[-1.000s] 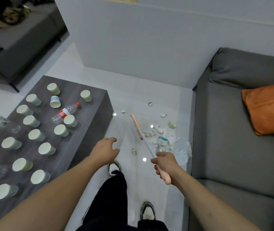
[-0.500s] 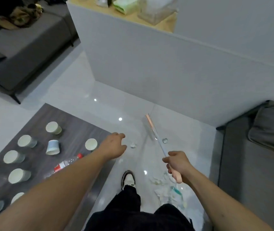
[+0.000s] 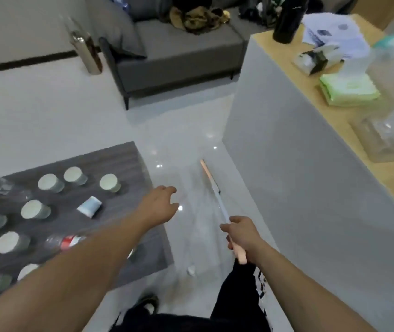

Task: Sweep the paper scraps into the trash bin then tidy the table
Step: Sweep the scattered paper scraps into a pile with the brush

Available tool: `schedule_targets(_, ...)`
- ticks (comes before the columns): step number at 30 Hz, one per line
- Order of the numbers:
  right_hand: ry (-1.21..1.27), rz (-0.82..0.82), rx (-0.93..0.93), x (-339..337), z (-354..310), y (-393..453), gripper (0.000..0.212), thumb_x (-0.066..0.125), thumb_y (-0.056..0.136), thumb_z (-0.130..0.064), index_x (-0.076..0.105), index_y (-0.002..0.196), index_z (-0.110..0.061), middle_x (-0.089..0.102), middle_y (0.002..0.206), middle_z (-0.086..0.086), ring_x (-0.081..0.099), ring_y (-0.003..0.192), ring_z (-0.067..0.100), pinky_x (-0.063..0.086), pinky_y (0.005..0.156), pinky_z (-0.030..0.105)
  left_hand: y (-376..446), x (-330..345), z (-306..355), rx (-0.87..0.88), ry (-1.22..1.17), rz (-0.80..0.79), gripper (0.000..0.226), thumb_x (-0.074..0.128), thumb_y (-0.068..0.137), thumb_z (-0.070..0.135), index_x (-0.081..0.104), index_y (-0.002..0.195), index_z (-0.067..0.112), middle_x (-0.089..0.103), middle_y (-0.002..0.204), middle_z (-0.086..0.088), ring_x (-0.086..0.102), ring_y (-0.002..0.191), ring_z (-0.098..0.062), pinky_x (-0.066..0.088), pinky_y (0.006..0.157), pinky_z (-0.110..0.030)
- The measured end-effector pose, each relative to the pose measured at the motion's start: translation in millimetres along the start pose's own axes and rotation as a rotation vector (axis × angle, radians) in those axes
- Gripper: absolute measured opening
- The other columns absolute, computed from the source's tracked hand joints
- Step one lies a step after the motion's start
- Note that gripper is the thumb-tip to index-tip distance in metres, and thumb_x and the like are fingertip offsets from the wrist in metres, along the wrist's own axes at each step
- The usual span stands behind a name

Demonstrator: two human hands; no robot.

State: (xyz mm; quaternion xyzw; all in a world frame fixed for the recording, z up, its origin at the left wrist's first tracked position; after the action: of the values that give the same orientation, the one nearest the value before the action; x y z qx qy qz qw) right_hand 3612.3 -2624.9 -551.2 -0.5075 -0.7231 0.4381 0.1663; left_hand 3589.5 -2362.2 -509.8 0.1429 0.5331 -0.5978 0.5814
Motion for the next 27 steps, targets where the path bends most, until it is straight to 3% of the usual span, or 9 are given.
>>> schedule_targets(2,-0.125,-0.094,-0.022,-6.8,-34.0,37.0,0.043,0.066,0.087,-0.007,0.040,0.110,-0.031,0.058,0.078,0.015,0.051,0.052,0.022,0.046,0.046,0.028,-3.7,-0.9,-13.9,-0.181,-0.122,0.102,0.054,0.057,0.091,0.035,0.048,0.139,0.014,0.051,0.139,-0.012,0.047,0.127,-0.029,0.036,0.105,-0.035)
schedule_targets(3,-0.197,-0.134,-0.020,-8.7,-45.1,50.0,0.050,0.065,0.087,-0.005,0.037,0.128,0.004,0.057,0.078,0.015,0.050,0.053,0.022,0.046,0.046,0.028,-14.1,-1.0,-18.0,-0.268,-0.177,0.159,0.051,0.059,0.090,0.033,0.051,0.136,0.013,0.055,0.135,-0.014,0.049,0.124,-0.031,0.036,0.102,-0.034)
schedule_targets(4,-0.238,-0.176,-0.042,-7.8,-61.4,55.6,0.017,0.064,0.087,-0.003,0.058,0.102,0.001,0.056,0.078,0.015,0.050,0.053,0.022,0.046,0.046,0.028,-26.9,-0.5,-18.4,-0.336,-0.216,0.207,0.048,0.061,0.090,0.031,0.054,0.133,0.011,0.058,0.130,-0.016,0.052,0.120,-0.032,0.037,0.098,-0.032)
schedule_targets(5,-0.311,-0.212,-0.042,-6.2,-72.1,57.9,0.042,0.063,0.086,-0.003,0.043,0.122,-0.010,0.056,0.077,0.015,0.051,0.051,0.022,0.047,0.045,0.028,-41.6,0.6,-17.9,-0.396,-0.244,0.242,0.046,0.062,0.090,0.030,0.055,0.132,0.011,0.060,0.126,-0.015,0.054,0.117,-0.032,0.038,0.095,-0.031)
schedule_targets(6,-0.414,-0.247,-0.036,-1.7,-76.5,62.7,0.036,0.063,0.085,-0.003,0.034,0.078,-0.022,0.056,0.075,0.014,0.051,0.047,0.021,0.047,0.045,0.027,-57.9,3.0,-19.0,-0.461,-0.262,0.263,0.047,0.062,0.089,0.031,0.055,0.132,0.014,0.060,0.126,-0.014,0.054,0.116,-0.030,0.039,0.094,-0.030)
schedule_targets(7,-0.445,-0.295,-0.037,7.6,-82.5,59.7,0.008,0.062,0.084,-0.003,0.056,0.079,-0.004,0.055,0.072,0.013,0.051,0.042,0.020,0.046,0.045,0.027,-74.3,4.8,-20.2,-0.528,-0.279,0.290,0.047,0.062,0.089,0.033,0.055,0.133,0.018,0.059,0.128,-0.011,0.054,0.116,-0.029,0.041,0.093,-0.030)
schedule_targets(10,-0.661,-0.395,-0.024,32.8,-73.7,61.0,0.014,0.059,0.086,0.000,0.053,0.074,-0.003,0.051,0.068,0.012,0.049,0.041,0.021,0.044,0.049,0.031,-134.5,17.0,-27.1,-0.769,-0.390,0.442,0.045,0.062,0.087,0.037,0.058,0.130,0.022,0.058,0.126,-0.007,0.053,0.115,-0.027,0.041,0.089,-0.030)
schedule_targets(24,-1.264,-0.564,0.140,-19.8,167.8,-92.5,0.019,0.041,0.091,0.000,0.057,0.100,-0.002,0.053,0.069,0.012,0.051,0.047,0.024,0.042,0.039,0.023,-429.0,292.8,69.7,-1.565,-0.939,0.806,0.048,0.060,0.090,0.031,0.053,0.135,0.018,0.055,0.131,-0.010,0.051,0.118,-0.027,0.038,0.093,-0.031)
schedule_targets(27,-1.398,-0.661,0.132,-32.8,214.8,-130.2,0.014,0.044,0.094,-0.004,0.053,0.083,-0.007,0.046,0.061,0.007,0.045,0.033,0.016,0.038,0.037,0.020,-466.4,359.8,112.2,-1.649,-1.040,0.820,0.049,0.059,0.090,0.033,0.052,0.136,0.017,0.054,0.132,-0.010,0.051,0.117,-0.027,0.038,0.092,-0.032)
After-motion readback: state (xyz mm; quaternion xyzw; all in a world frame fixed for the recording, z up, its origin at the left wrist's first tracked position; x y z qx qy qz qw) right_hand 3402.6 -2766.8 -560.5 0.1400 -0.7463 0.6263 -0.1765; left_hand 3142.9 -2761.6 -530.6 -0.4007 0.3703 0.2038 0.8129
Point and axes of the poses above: each hand's wrist, its own y-axis towards the middle knuckle, its own x-axis out of the palm, z = x × y, the point moved 9 cm from there along y, towards the middle knuckle
